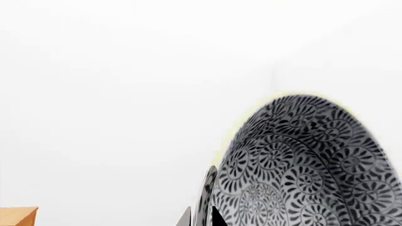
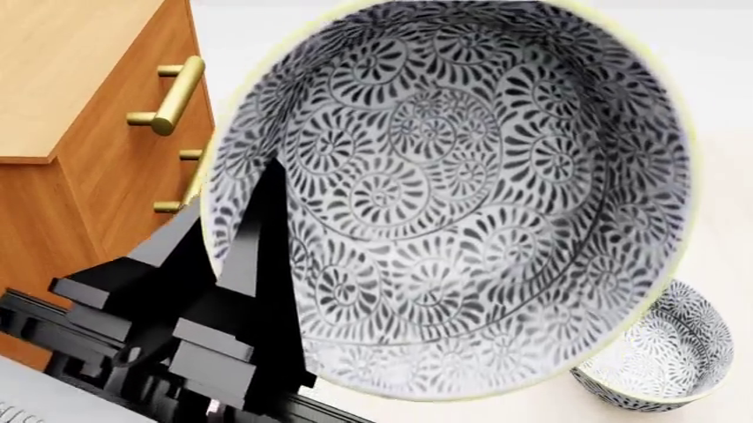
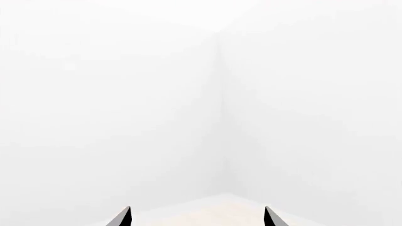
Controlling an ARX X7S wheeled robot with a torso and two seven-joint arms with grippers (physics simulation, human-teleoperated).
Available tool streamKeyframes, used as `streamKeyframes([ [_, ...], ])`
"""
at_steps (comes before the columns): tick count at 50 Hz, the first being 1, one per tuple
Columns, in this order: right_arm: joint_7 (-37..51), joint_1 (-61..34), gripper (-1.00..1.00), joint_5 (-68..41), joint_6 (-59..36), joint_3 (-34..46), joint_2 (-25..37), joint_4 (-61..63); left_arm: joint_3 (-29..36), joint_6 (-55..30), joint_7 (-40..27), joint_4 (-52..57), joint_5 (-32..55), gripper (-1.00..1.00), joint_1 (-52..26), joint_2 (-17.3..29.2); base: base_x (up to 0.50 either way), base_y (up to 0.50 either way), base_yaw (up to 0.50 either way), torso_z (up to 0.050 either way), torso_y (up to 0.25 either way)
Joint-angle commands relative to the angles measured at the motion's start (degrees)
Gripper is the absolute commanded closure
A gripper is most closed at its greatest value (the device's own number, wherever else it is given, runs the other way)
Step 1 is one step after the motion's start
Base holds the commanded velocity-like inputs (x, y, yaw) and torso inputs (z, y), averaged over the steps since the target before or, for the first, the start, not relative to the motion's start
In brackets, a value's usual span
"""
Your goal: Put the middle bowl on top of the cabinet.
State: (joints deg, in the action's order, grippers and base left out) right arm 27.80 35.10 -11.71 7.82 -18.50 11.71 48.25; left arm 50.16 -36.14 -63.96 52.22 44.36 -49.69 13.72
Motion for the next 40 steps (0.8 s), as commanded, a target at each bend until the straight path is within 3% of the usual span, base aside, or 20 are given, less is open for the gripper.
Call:
streamKeyframes([
  [1, 0.3, 0.2, -1.0, 0.2, 0.4, 0.3, -0.1, 0.1, -6.6, -8.8, -6.1, 4.5, 10.8, 1.0, -12.5, -0.8, 0.0, 0.0, 0.0, 0.05, 0.152],
  [10, 0.9, 0.1, -1.0, 1.0, -0.4, 1.1, -0.2, 0.9, -17.1, -12.8, -18.1, 0.9, 34.1, 1.0, -30.6, -0.4, 0.0, 0.0, 0.0, 0.029, 0.052],
  [17, 1.4, 0.4, -1.0, 1.3, -0.9, 1.4, -0.4, 1.9, -24.8, -4.9, -24.0, -8.5, 50.6, 1.0, -33.4, 0.5, 0.0, 0.0, 0.0, 0.0, 0.0],
  [19, 1.5, 0.1, -1.0, 1.4, -1.2, 1.7, -0.3, 1.9, -25.1, -4.6, -25.7, -10.4, 51.0, 1.0, -34.4, 1.4, 0.0, 0.0, 0.0, 0.0, 0.0],
  [22, 1.7, -0.1, -1.0, 1.7, -1.6, 2.0, -0.2, 2.1, -23.2, 3.9, -26.0, -16.0, 53.9, 1.0, -34.5, 4.6, 0.0, 0.0, 0.0, 0.0, 0.0],
  [25, 1.8, -0.5, -1.0, 2.1, -2.1, 2.4, -0.1, 2.1, -13.1, 18.7, -26.0, -20.5, 52.8, 1.0, -37.5, 12.5, 0.0, 0.0, 0.0, 0.0, 0.0],
  [27, 1.9, -0.9, -1.0, 2.2, -2.7, 2.7, 0.1, 2.1, 2.5, 35.9, -26.0, -22.4, 55.5, 1.0, -44.6, 20.1, 0.0, 0.0, 0.0, 0.0, 0.0],
  [28, 1.9, -1.1, -1.0, 2.0, -2.7, 2.6, 0.2, 1.7, 11.1, 44.5, -26.0, -24.7, 59.0, 1.0, -53.2, 25.4, 0.0, 0.0, 0.0, 0.0, 0.0],
  [30, 2.0, -1.1, -1.0, 1.8, -2.7, 2.5, 0.3, 1.5, 28.2, 61.7, -26.0, -25.1, 67.6, 1.0, -69.6, 26.3, 0.0, 0.0, 0.0, 0.0, 0.0],
  [32, 2.2, -0.9, -1.0, 2.0, -3.1, 2.6, 0.2, 2.2, 45.4, 75.6, -24.9, -26.7, 72.0, 1.0, -71.4, 25.1, 0.0, 0.0, 0.0, 0.0, 0.0],
  [33, 2.2, -0.8, -1.0, 1.9, -3.1, 2.6, 0.3, 2.3, 48.1, 74.8, -24.0, -28.2, 74.0, 1.0, -71.3, 24.8, 0.0, 0.0, 0.0, 0.0, 0.0],
  [40, 2.2, -0.4, -1.0, 1.5, -2.5, 2.3, 0.5, 2.2, 48.0, 76.7, -25.6, -34.1, 81.2, 1.0, -70.7, 25.0, 0.0, 0.0, 0.0, 0.0, 0.0],
])
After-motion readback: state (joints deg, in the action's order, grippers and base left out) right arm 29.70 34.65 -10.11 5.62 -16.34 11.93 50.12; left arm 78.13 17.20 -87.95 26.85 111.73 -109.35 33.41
